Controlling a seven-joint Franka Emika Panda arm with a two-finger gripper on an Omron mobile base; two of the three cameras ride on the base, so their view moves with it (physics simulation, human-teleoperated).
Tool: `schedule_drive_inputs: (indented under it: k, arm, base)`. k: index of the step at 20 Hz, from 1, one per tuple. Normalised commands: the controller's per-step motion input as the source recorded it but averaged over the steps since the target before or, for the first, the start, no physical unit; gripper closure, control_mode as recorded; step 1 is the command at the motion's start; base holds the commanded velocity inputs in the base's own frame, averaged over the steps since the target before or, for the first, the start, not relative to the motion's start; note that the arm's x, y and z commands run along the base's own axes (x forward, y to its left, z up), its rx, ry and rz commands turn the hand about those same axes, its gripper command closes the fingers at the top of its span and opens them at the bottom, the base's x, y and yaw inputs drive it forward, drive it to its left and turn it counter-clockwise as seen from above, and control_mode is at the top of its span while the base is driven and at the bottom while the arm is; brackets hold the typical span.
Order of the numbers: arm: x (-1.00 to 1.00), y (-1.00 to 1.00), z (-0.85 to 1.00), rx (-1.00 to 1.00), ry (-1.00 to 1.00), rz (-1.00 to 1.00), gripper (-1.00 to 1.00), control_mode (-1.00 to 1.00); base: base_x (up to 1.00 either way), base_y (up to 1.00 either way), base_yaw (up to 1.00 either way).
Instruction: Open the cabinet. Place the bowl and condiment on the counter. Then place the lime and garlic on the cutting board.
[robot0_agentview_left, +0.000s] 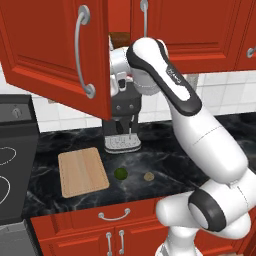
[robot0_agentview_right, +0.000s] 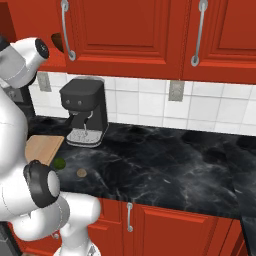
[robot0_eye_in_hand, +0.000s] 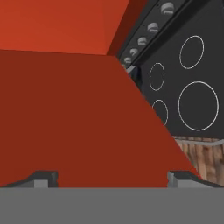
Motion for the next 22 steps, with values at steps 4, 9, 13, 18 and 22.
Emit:
schedule_drive_inputs:
  k: [4, 9, 13, 18, 22]
  arm:
    - [0.0, 0.27, 0.0, 0.0, 0.02, 0.01, -1.0, -1.0]
    - [-0.01, 0.28, 0.0, 0.0, 0.03, 0.01, -1.0, -1.0]
    - [-0.02, 0.29, 0.02, 0.0, 0.03, 0.01, -1.0, -1.0]
    - [-0.03, 0.29, 0.01, 0.0, 0.02, 0.01, -1.0, -1.0]
    - [-0.05, 0.33, 0.03, 0.0, 0.02, 0.0, -1.0, -1.0]
  base:
    - [0.0, 0.0, 0.0]
    - [0.0, 0.0, 0.0]
    - [0.0, 0.0, 0.0]
    - [0.0, 0.0, 0.0]
    - [0.0, 0.0, 0.0]
